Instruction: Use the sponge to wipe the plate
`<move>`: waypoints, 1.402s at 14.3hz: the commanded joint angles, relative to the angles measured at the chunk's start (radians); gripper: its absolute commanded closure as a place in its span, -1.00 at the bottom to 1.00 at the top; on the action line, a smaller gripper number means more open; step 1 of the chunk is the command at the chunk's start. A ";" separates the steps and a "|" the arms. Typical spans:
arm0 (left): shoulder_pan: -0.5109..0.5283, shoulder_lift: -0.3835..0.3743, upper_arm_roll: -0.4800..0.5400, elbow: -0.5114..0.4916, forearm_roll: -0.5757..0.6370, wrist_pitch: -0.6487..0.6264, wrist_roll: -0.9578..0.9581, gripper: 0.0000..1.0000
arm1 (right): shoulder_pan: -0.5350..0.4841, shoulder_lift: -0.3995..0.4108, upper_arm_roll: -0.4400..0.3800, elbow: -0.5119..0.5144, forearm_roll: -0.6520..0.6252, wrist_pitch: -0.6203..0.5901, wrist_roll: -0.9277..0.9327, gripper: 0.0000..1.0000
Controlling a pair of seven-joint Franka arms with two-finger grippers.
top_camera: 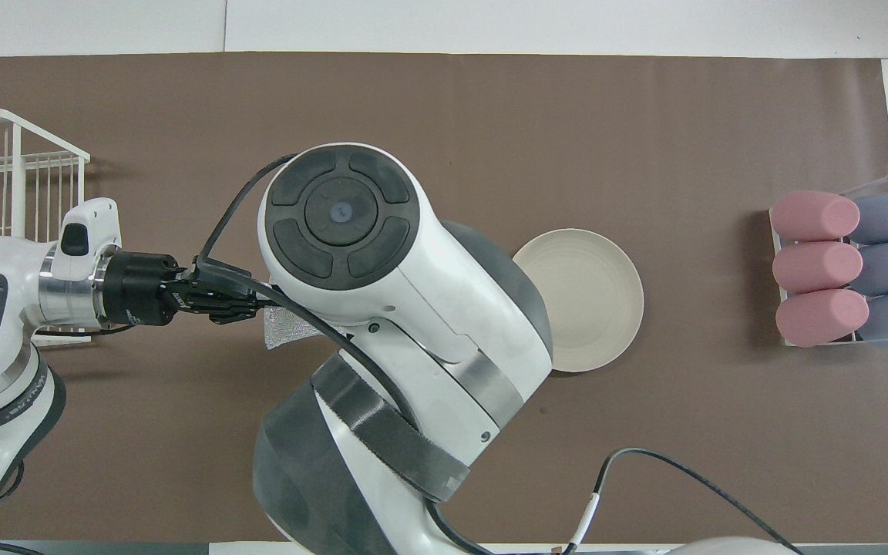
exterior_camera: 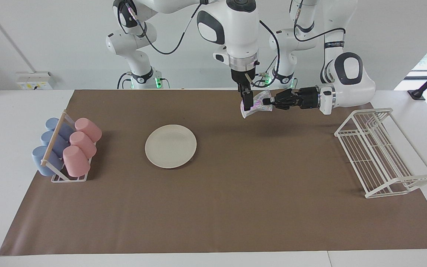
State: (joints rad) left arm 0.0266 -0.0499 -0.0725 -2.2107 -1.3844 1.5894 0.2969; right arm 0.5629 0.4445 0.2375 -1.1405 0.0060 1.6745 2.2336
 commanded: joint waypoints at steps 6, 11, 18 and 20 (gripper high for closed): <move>-0.043 -0.050 0.010 -0.060 -0.067 0.004 0.024 1.00 | 0.003 -0.064 0.000 -0.143 0.037 0.085 -0.003 -1.00; -0.042 -0.050 0.010 -0.064 -0.067 0.003 0.025 1.00 | -0.012 -0.073 0.000 -0.137 0.054 0.029 -0.006 -1.00; -0.042 -0.050 0.010 -0.066 -0.067 -0.003 0.024 1.00 | -0.015 -0.084 -0.006 -0.153 0.071 0.097 -0.006 -0.94; -0.042 -0.050 0.011 -0.066 -0.067 -0.003 0.024 1.00 | -0.015 -0.086 -0.006 -0.160 0.071 0.106 -0.006 -0.84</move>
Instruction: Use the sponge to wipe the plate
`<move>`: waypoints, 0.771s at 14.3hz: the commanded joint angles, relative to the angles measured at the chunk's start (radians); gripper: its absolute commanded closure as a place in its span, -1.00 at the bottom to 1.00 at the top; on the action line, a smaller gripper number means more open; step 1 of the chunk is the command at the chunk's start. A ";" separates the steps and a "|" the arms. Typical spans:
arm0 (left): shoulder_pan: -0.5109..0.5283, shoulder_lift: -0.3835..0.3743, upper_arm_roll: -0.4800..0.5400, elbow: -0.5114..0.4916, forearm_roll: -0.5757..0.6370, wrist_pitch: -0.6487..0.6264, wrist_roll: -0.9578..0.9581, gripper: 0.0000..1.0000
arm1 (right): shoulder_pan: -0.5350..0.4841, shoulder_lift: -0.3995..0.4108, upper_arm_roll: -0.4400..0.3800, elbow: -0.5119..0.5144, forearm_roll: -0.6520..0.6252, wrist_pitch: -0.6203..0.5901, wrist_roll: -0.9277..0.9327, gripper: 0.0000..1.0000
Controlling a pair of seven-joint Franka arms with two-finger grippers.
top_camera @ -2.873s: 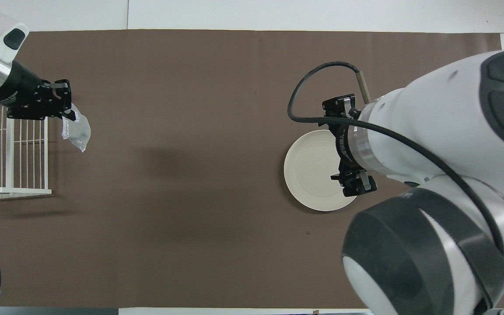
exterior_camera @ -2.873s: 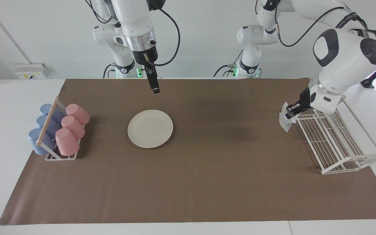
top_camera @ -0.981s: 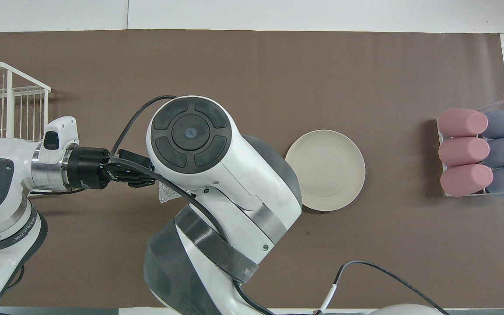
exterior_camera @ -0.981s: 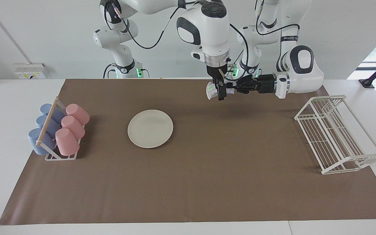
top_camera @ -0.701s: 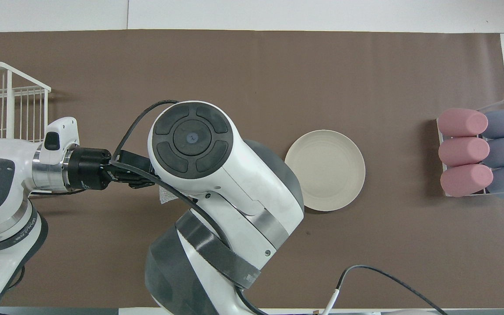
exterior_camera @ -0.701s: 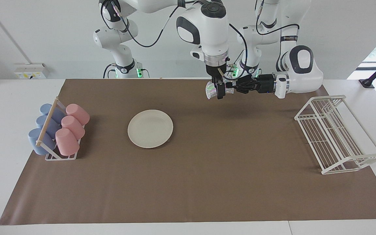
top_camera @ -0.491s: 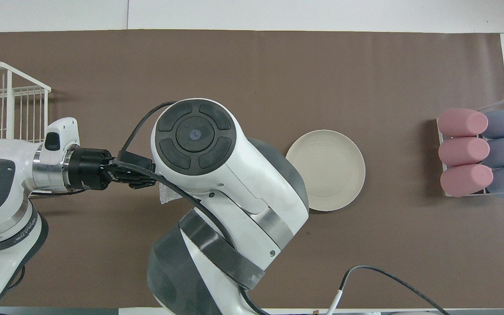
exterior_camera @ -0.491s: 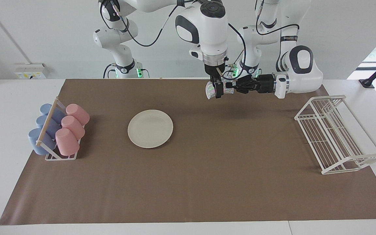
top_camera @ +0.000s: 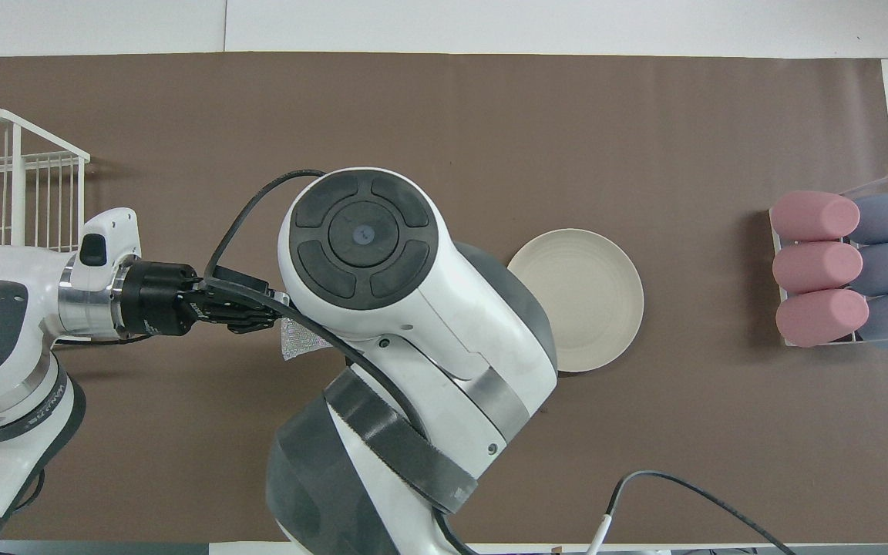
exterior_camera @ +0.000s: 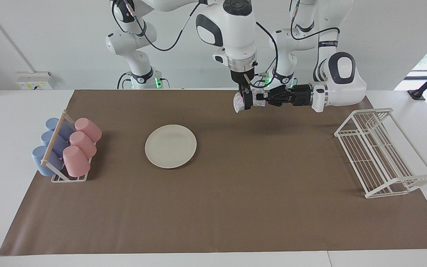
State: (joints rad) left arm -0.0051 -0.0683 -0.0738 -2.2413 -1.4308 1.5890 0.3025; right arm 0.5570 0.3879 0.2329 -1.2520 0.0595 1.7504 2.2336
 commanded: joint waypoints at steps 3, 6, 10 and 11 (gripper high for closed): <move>-0.010 -0.031 0.012 -0.034 -0.019 -0.003 0.018 1.00 | -0.006 -0.049 -0.001 -0.095 0.016 0.052 -0.006 -0.41; -0.009 -0.034 0.012 -0.035 -0.019 -0.003 0.018 1.00 | -0.006 -0.060 0.000 -0.112 0.023 0.052 -0.006 0.06; -0.006 -0.034 0.012 -0.035 -0.019 -0.004 0.020 1.00 | -0.008 -0.060 -0.001 -0.112 0.016 0.060 -0.029 0.65; -0.007 -0.036 0.012 -0.035 -0.019 -0.006 0.020 1.00 | -0.009 -0.058 -0.001 -0.109 0.022 0.069 -0.031 1.00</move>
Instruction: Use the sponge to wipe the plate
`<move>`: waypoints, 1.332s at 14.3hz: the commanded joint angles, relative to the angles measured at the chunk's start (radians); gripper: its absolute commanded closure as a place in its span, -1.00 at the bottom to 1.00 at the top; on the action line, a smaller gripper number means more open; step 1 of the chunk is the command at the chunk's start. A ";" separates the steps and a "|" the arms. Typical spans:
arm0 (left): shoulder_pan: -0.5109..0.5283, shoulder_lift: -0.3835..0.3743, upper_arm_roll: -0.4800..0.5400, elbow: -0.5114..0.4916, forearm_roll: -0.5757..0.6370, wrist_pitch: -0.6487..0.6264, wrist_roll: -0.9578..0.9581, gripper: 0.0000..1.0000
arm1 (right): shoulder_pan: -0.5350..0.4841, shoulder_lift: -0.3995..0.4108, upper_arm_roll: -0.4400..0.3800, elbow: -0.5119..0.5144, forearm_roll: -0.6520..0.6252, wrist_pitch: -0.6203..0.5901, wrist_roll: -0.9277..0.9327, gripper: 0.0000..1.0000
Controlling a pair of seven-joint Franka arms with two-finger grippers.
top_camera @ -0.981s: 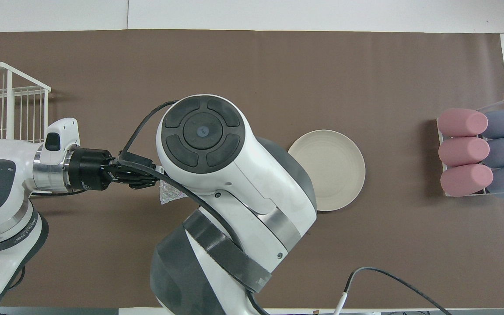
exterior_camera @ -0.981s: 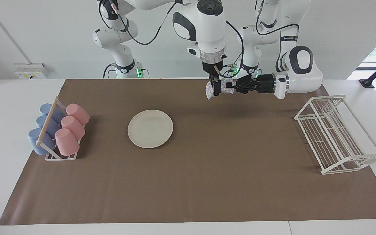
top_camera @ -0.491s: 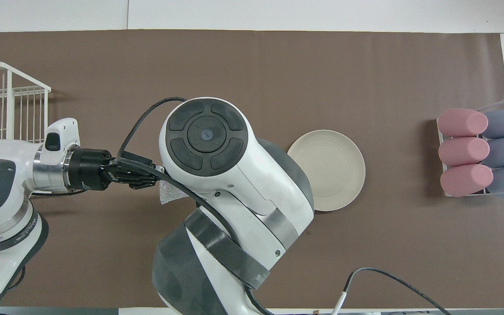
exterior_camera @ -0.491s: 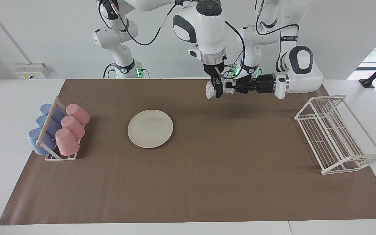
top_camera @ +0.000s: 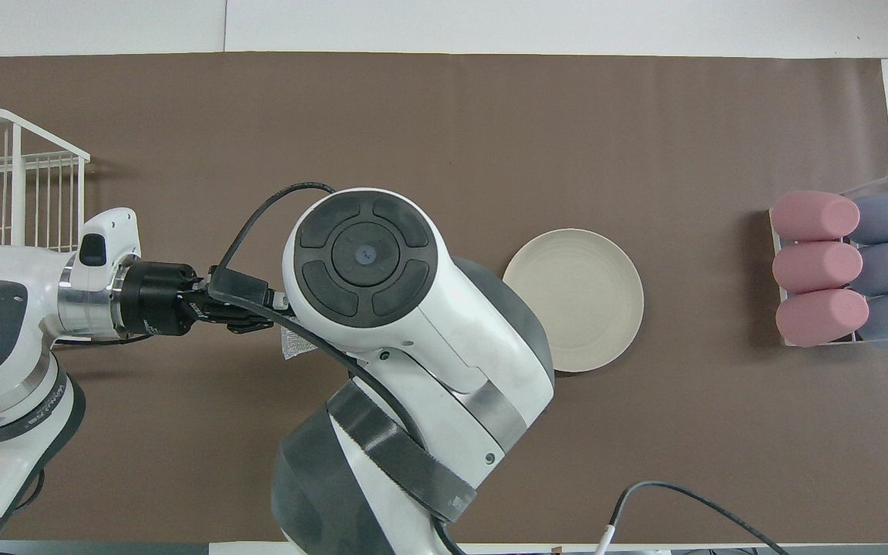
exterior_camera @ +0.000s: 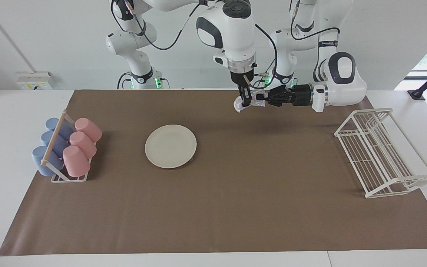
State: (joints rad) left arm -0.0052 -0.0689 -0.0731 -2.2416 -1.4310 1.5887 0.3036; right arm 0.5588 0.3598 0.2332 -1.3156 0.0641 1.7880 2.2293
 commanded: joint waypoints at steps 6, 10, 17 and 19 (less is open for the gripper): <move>-0.010 -0.037 0.012 -0.035 -0.016 -0.004 0.014 1.00 | -0.013 -0.030 -0.002 -0.048 0.019 0.048 -0.027 1.00; -0.001 -0.037 0.012 -0.035 -0.005 -0.007 -0.033 -1.00 | -0.030 -0.030 -0.003 -0.048 0.016 0.068 -0.027 1.00; 0.039 -0.037 0.013 -0.026 0.095 -0.006 -0.034 -1.00 | -0.098 -0.036 -0.002 -0.050 0.017 0.062 -0.050 1.00; 0.068 -0.037 0.013 -0.020 0.158 -0.006 -0.035 -1.00 | -0.152 -0.041 -0.002 -0.071 0.017 0.050 -0.056 1.00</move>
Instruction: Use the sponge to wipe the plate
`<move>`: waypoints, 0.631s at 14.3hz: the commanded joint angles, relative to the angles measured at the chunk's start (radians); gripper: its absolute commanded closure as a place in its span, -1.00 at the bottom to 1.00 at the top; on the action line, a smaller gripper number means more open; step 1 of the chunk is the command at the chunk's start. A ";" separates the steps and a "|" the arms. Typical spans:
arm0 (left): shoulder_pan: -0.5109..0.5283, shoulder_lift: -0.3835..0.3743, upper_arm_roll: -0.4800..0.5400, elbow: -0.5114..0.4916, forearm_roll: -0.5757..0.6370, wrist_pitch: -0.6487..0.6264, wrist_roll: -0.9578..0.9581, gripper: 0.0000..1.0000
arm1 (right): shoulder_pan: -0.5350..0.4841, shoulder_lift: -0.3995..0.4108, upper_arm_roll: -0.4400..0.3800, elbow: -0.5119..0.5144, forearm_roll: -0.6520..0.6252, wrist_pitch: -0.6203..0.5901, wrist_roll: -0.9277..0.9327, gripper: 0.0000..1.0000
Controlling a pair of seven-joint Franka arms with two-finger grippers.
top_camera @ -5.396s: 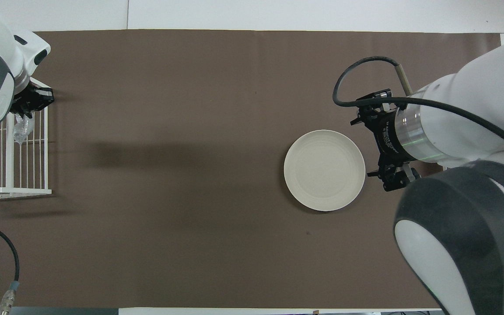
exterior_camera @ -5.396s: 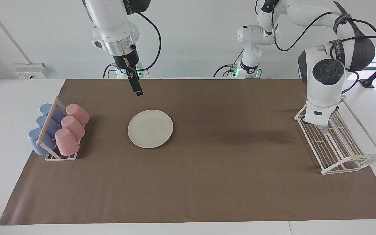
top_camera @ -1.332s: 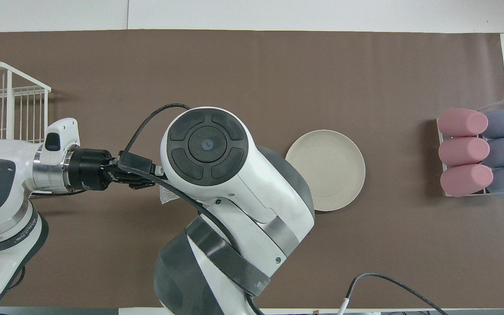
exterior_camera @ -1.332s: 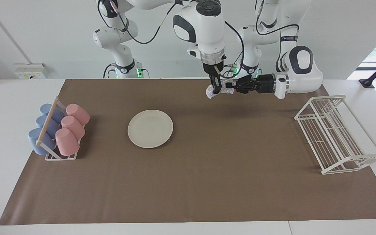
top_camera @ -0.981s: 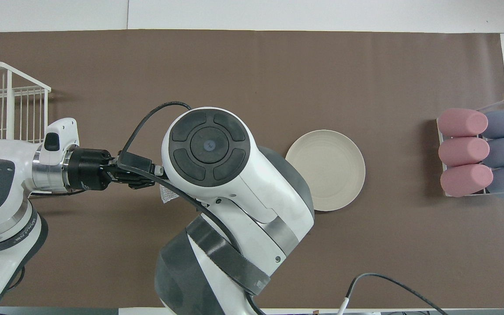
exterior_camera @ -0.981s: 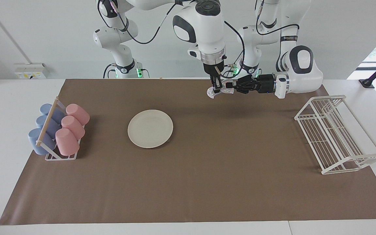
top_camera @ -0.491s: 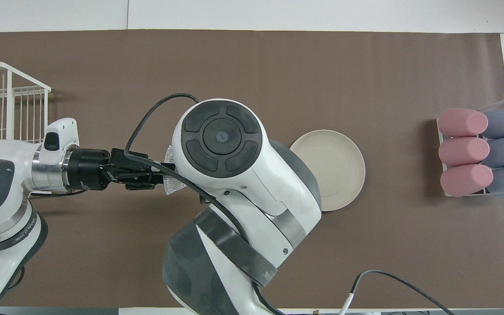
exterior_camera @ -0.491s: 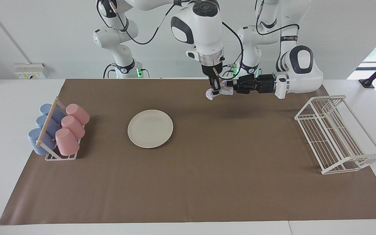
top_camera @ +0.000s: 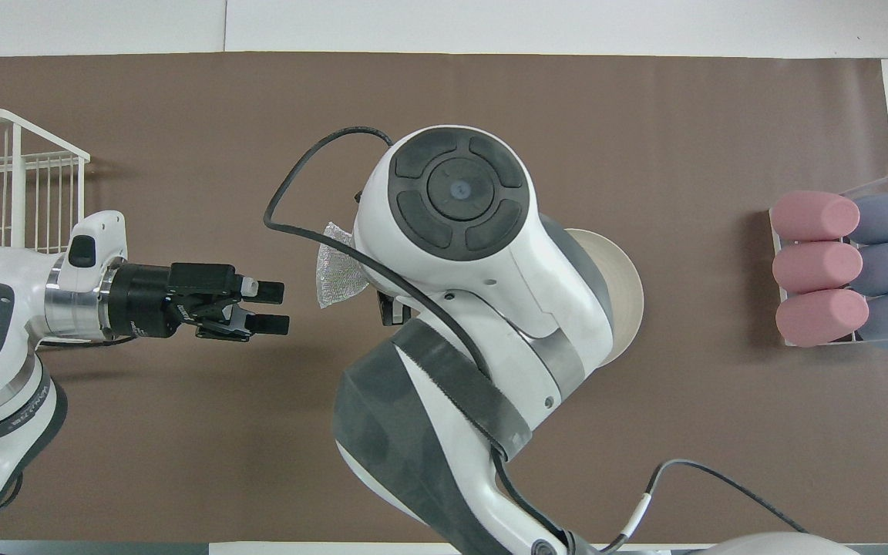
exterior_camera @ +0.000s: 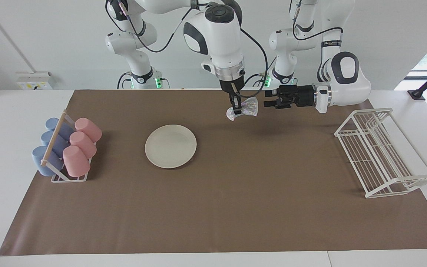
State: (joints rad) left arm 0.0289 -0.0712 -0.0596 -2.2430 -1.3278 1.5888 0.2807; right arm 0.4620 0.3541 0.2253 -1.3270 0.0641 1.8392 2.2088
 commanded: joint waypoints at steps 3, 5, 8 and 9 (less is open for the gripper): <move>0.065 -0.035 0.000 0.028 0.200 0.000 -0.021 -1.00 | -0.115 -0.140 0.006 -0.329 0.014 0.156 -0.104 1.00; 0.075 -0.036 0.000 0.083 0.339 0.000 -0.058 -1.00 | -0.115 -0.203 0.005 -0.495 0.017 0.267 -0.104 1.00; 0.060 -0.045 -0.006 0.173 0.542 0.005 -0.185 -1.00 | -0.163 -0.222 0.008 -0.558 0.017 0.318 -0.113 1.00; 0.059 -0.053 -0.012 0.195 0.599 0.005 -0.202 -1.00 | -0.166 -0.222 0.008 -0.561 0.017 0.319 -0.115 1.00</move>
State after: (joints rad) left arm 0.0959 -0.1039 -0.0597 -2.0985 -0.8395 1.5901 0.1480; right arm 0.3361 0.1884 0.2247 -1.8200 0.0644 2.1303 2.1192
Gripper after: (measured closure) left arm 0.000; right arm 0.899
